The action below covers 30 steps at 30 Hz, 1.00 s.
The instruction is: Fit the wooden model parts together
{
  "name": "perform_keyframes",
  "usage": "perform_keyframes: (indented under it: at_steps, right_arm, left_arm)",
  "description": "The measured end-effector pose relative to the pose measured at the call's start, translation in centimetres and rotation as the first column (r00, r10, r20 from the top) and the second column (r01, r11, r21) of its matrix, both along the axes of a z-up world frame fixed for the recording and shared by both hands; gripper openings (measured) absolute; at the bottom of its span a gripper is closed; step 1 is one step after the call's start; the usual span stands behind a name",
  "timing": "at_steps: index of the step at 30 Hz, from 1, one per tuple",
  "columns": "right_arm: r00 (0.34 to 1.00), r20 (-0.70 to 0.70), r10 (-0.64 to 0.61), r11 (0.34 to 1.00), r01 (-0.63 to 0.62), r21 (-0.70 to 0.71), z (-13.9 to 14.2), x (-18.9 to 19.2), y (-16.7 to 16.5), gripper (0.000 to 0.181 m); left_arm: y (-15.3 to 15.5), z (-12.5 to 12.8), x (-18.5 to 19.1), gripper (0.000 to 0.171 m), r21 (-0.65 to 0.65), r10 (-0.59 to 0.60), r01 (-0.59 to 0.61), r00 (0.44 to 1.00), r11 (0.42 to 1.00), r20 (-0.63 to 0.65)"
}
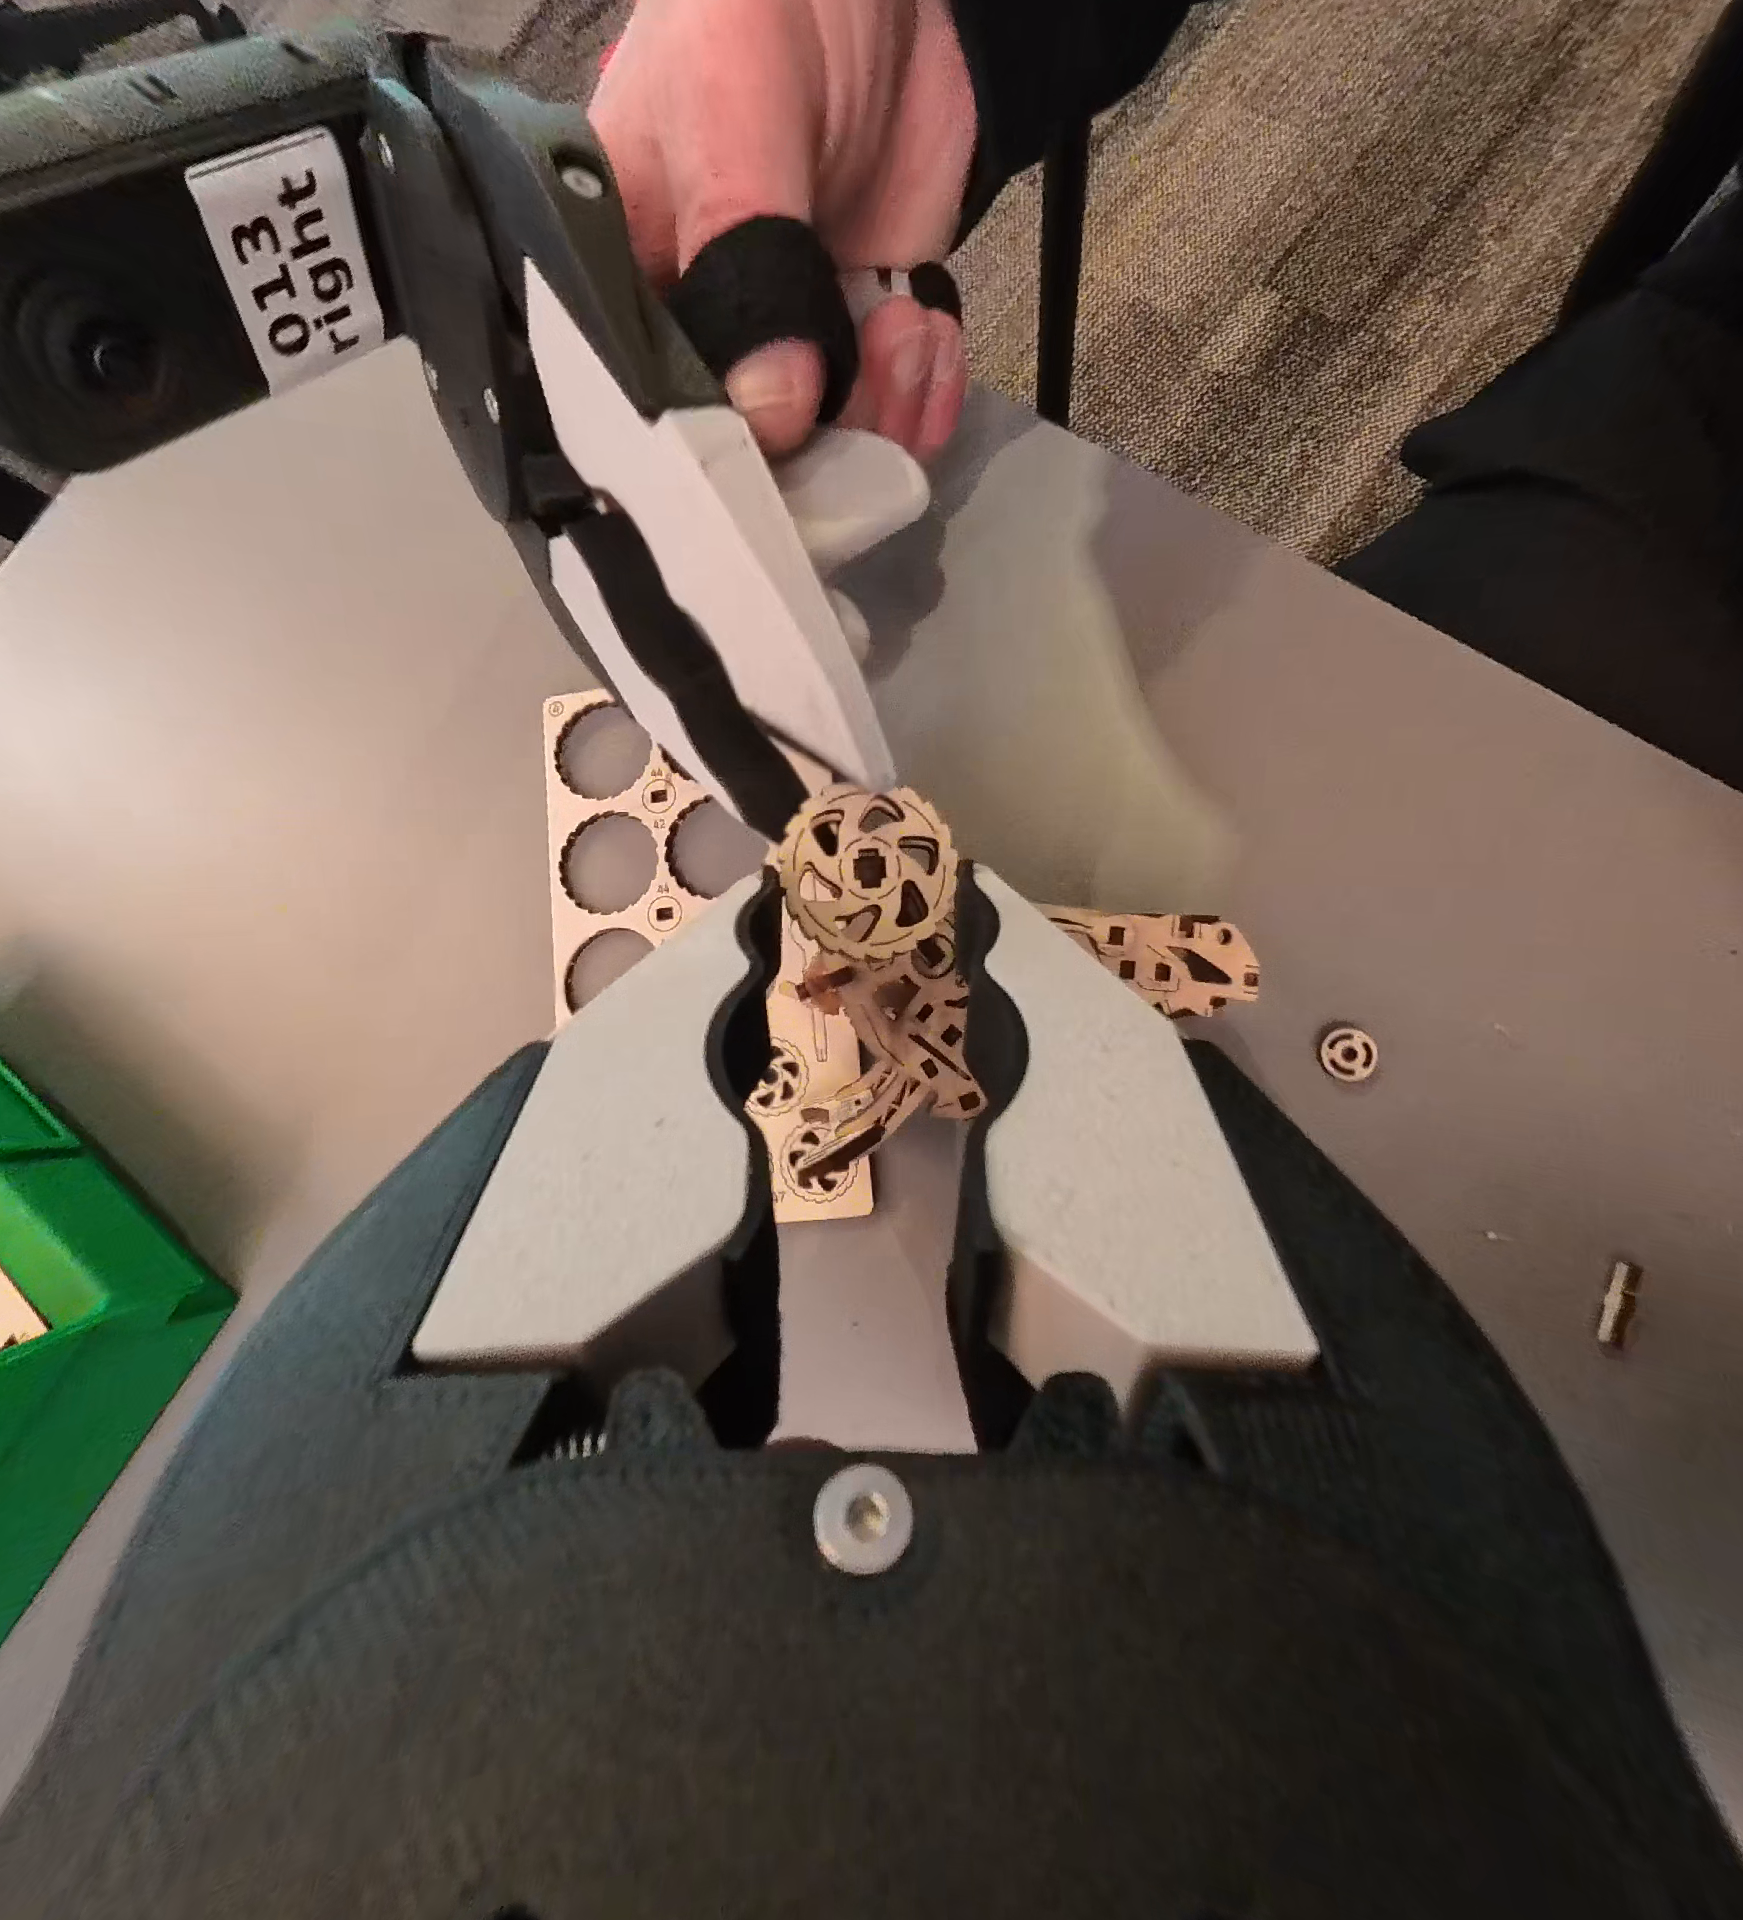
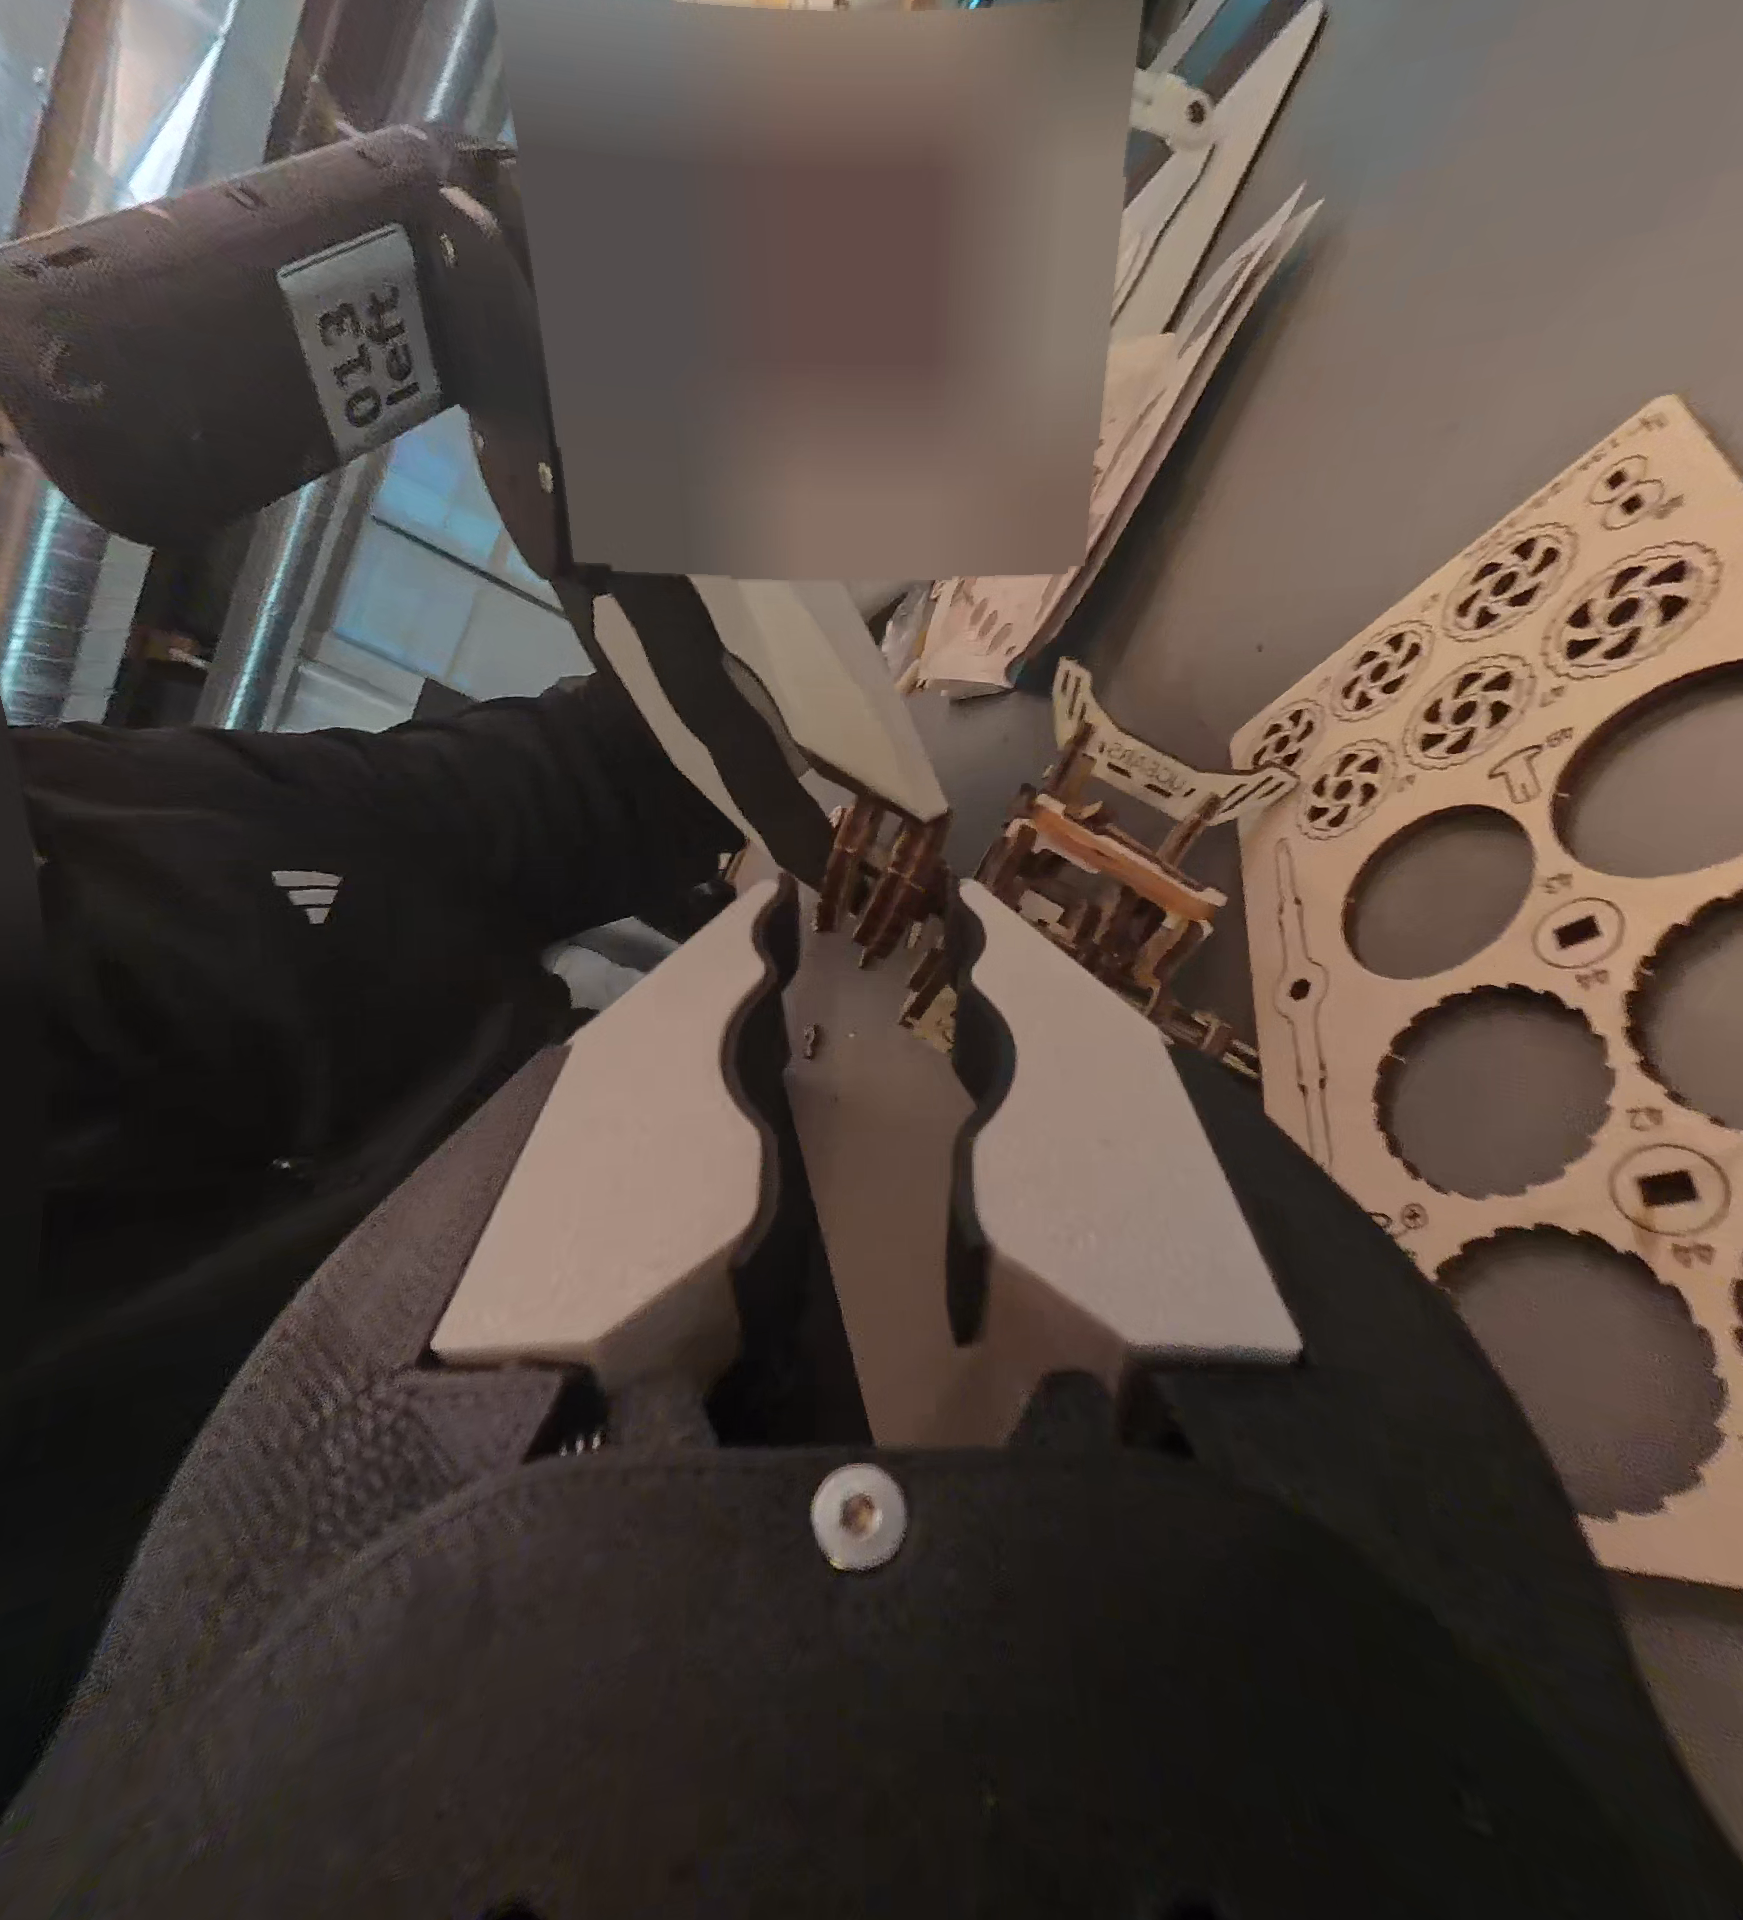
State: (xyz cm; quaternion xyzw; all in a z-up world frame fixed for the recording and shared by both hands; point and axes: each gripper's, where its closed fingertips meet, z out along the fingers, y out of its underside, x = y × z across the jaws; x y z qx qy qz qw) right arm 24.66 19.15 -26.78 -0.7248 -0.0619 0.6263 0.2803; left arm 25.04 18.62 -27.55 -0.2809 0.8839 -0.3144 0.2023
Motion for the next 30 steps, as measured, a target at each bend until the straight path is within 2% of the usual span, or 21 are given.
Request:
perform_keyframes:
  at_steps: [3, 9, 14, 17, 20, 25, 27, 30]
  right_arm:
    - [0.999, -0.026, -0.022, 1.000, 0.022, -0.022, -0.2, 0.1, 0.2, 0.023]
    - [0.998, 0.007, -0.062, 0.998, 0.062, -0.008, -0.3, 0.0, 0.4, 0.018]
    - [0.997, 0.009, -0.082, 0.997, 0.082, -0.009, -0.4, 0.1, 0.5, 0.016]
    - [0.996, 0.017, -0.086, 0.996, 0.086, -0.003, -0.3, 0.1, 0.5, 0.016]
    - [0.995, 0.008, -0.095, 0.995, 0.095, -0.003, -0.3, 0.2, 0.7, 0.016]
    - [0.996, 0.008, -0.090, 0.996, 0.090, 0.002, -0.3, 0.2, 0.6, 0.017]
    - [0.996, 0.007, -0.092, 0.996, 0.092, 0.003, -0.4, 0.1, 0.6, 0.017]
    - [0.996, 0.009, -0.088, 0.996, 0.087, 0.007, -0.4, 0.1, 0.6, 0.017]
  left_arm:
    - [0.0, 0.0, 0.0, 0.031, 0.011, 0.024, -0.024, 1.000, 1.000, 0.011]
    - [-0.1, -0.2, 0.5, 0.031, 0.009, 0.088, -0.089, 0.996, 0.996, 0.028]
    - [-0.2, -0.4, 0.6, 0.032, -0.091, 0.165, -0.165, 0.986, 0.982, -0.006]
    - [0.2, 0.5, 0.0, 0.030, -0.268, 0.200, -0.217, 0.976, 0.939, -0.091]
    - [0.8, 0.7, -0.2, 0.029, -0.386, 0.228, -0.273, 0.961, 0.881, -0.159]
    - [1.2, 1.7, 0.0, 0.020, -0.601, 0.229, -0.318, 0.948, 0.733, -0.222]
    - [1.4, 0.8, 0.1, 0.021, -0.606, 0.223, -0.336, 0.940, 0.721, -0.256]
    - [0.9, 0.9, 0.2, 0.014, -0.635, 0.201, -0.305, 0.952, 0.710, -0.232]
